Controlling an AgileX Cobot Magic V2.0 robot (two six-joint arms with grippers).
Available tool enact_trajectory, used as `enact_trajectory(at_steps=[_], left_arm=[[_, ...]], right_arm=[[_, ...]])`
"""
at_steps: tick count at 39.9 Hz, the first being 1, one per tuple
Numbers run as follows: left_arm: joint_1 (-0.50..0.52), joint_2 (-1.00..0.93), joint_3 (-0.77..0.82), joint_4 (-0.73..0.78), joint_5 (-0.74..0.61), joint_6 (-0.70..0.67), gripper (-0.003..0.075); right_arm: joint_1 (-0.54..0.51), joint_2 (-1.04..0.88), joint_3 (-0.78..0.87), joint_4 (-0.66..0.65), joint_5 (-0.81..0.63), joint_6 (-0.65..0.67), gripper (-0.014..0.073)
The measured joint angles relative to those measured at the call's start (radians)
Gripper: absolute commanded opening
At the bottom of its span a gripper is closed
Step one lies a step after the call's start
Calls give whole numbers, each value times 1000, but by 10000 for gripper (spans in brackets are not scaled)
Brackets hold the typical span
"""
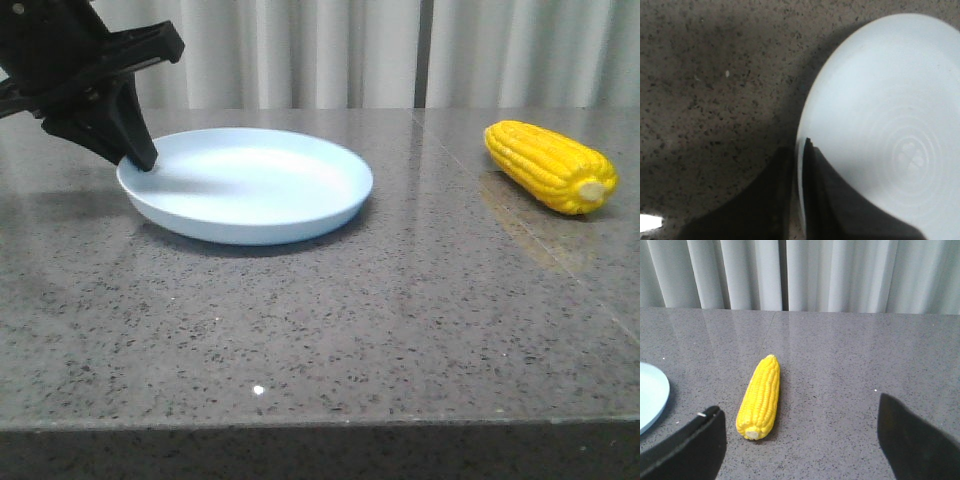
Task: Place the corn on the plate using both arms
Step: 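Push the pale blue plate with the left gripper toward the table center, then withdraw the left gripper and move the right gripper over the corn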
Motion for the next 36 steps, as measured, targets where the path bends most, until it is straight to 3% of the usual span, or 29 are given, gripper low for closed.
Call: enact_trajectory(at_steps=[4,8,12,23,36], left_arm=[[0,-4,0,14,18,1,331],[0,-37,0,67,26,1,353],[7,-104,0,129,28,-12,286],[43,-344,86,464,26,-186,-18],[53,-707,432,539,-166,-225,-20]], right_arm=[[0,0,0,0,0,0,635],[0,0,0,0,0,0,635],[0,0,0,0,0,0,635],[0,0,0,0,0,0,635],[0,0,0,0,0,0,635]])
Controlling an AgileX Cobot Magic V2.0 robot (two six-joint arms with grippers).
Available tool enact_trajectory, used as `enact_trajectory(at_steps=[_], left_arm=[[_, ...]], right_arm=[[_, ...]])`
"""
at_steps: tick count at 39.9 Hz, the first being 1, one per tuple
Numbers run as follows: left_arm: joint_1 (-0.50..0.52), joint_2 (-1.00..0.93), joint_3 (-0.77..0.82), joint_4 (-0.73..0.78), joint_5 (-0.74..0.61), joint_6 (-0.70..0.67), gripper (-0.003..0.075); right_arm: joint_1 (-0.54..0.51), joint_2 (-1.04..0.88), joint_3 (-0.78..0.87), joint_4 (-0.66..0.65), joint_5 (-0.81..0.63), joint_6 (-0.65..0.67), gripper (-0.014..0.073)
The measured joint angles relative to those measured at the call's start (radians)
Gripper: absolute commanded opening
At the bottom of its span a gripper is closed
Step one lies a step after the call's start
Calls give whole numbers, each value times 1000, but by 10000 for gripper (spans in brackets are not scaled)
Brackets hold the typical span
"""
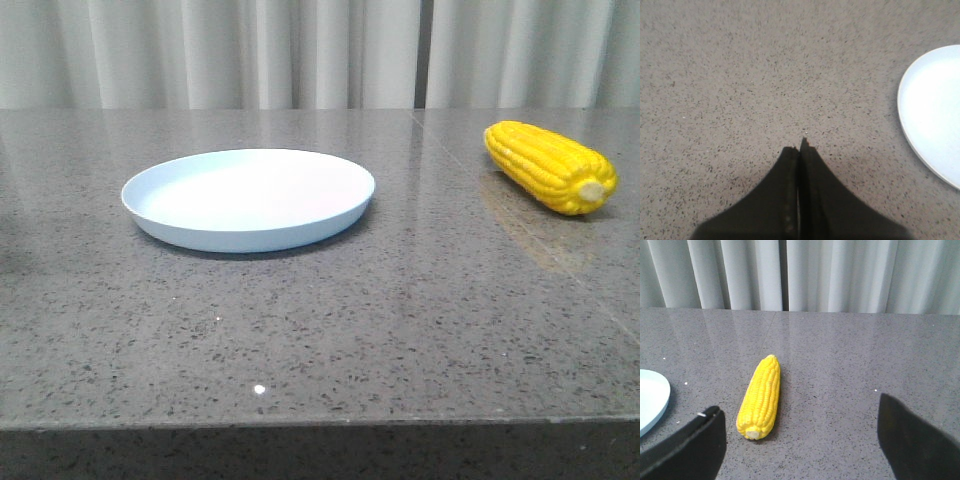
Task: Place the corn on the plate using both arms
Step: 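Withdraw the left gripper and move the right gripper over the corn, then lower the right gripper and grasp the yellow corn cob, lift it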
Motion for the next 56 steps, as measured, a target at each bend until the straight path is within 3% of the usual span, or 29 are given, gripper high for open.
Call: enact_trajectory(at_steps=[9,18,26,35,48,56], left_arm=[[0,-354,235,6,-173,0,-20],[0,-666,375,57,-213,0,-20],[0,-804,444,65,-213,0,-20],[0,-816,455,65,-213,0,-20],[0,-816,455,65,-213,0,-20],[0,-816,455,65,-213,0,-20]], right_arm=[[0,0,0,0,0,0,635],[0,0,0,0,0,0,635],[0,0,0,0,0,0,635],[0,19,-6,37,-2,0,635],[5,466,-219,59,121,0,635],[85,768,-398,59,180,0,635]])
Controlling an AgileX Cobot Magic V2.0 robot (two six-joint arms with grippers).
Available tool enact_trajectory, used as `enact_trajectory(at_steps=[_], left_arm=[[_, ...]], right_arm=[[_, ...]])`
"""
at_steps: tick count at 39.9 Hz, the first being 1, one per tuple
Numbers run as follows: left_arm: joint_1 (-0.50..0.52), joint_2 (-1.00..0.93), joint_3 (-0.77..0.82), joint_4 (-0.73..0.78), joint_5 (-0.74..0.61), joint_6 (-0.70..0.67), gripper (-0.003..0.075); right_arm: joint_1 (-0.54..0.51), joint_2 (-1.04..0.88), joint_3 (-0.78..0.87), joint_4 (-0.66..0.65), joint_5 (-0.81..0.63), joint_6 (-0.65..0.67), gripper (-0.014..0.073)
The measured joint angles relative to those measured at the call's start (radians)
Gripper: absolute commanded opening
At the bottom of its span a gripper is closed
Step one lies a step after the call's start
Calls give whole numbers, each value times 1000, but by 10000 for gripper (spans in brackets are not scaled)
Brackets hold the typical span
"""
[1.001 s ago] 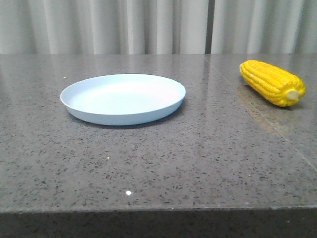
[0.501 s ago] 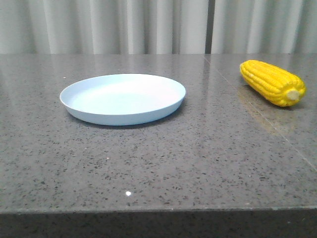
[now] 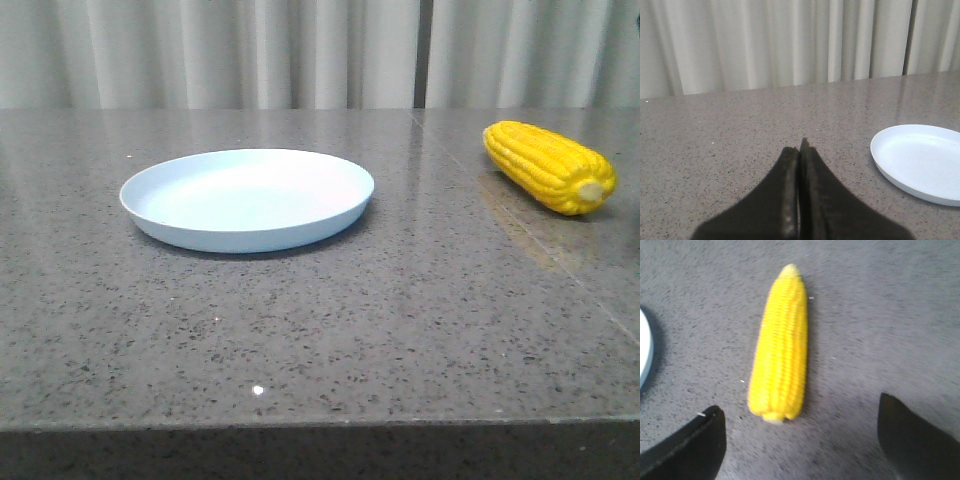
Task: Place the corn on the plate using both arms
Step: 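Lower the right gripper and grasp the yellow corn cob, lift it, then carry the corn with the right gripper and lower it onto the plate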
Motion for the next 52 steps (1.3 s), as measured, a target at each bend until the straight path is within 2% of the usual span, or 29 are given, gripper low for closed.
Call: enact_trajectory(at_steps=[5,13,23,27,33,36,46,52], left_arm=[[0,0,0,0,0,0,-20],[0,0,0,0,0,0,-20],[0,0,0,0,0,0,-20],[0,0,0,0,0,0,-20],[0,0,0,0,0,0,-20],[0,0,0,0,0,0,-20],[0,0,0,0,0,0,-20],[0,0,0,0,0,0,-20]], right_arm=[[45,170,-112,6,38,0,635],[52,409,-258,10,68,0,635],[52,580,-350,10,107,0,627],[52,598,-359,10,127,0,519],[52,597,-365,10,144,0,230],[52,594,-364,10,153,0,141],[56,522,-368,10,171,0,134],[118,464,-418,5,211,25,133]])
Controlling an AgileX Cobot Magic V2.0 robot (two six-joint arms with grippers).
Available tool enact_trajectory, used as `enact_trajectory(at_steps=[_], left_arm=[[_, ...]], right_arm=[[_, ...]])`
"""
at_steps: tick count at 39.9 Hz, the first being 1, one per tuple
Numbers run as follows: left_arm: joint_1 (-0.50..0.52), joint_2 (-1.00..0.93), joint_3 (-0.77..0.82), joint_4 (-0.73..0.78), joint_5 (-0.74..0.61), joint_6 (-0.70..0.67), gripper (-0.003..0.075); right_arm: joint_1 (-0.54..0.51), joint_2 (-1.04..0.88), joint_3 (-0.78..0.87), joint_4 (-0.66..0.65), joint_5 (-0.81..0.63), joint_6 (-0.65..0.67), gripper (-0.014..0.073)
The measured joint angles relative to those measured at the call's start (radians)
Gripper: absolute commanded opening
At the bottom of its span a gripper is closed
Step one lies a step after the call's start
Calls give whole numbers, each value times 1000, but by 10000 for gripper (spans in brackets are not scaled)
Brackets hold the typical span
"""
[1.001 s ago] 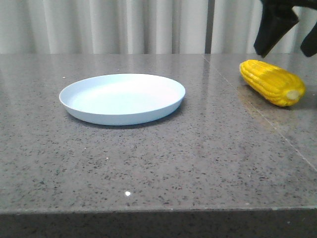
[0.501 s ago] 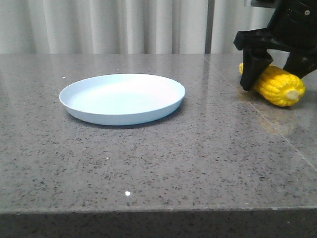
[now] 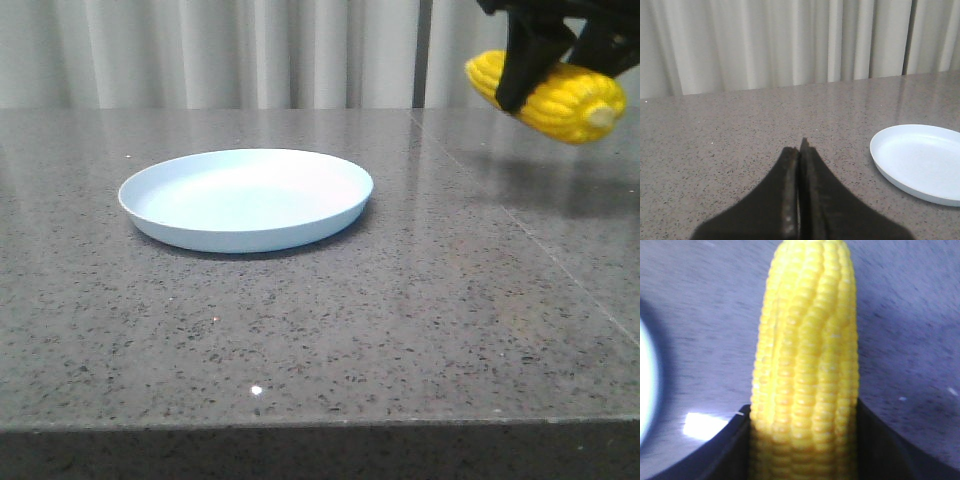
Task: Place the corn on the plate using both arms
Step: 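Carry the corn with the right gripper and lower it onto the plate, then open the right gripper and lift it away from the corn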
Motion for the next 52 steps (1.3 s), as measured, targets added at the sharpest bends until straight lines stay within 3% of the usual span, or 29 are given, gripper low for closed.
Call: enact_trajectory(at_steps=[6,18,27,35,39,46,49,52], left_arm=[[0,0,0,0,0,0,-20],[0,0,0,0,0,0,-20],[0,0,0,0,0,0,-20],[0,0,0,0,0,0,-20],[0,0,0,0,0,0,-20],[0,0,0,0,0,0,-20],[0,0,0,0,0,0,-20],[0,0,0,0,0,0,-20]], right_arm=[[130,0,-96,-50,56,120,133],[439,127,-206,-296,77,527,133],[520,241,-222,-330,34,705,133],[534,295,-223,-334,4,759,142],[534,311,-223,-334,4,766,242],[534,315,-223,-333,2,766,582],[534,315,-224,-328,2,768,641],[534,306,-224,-328,0,768,646]])
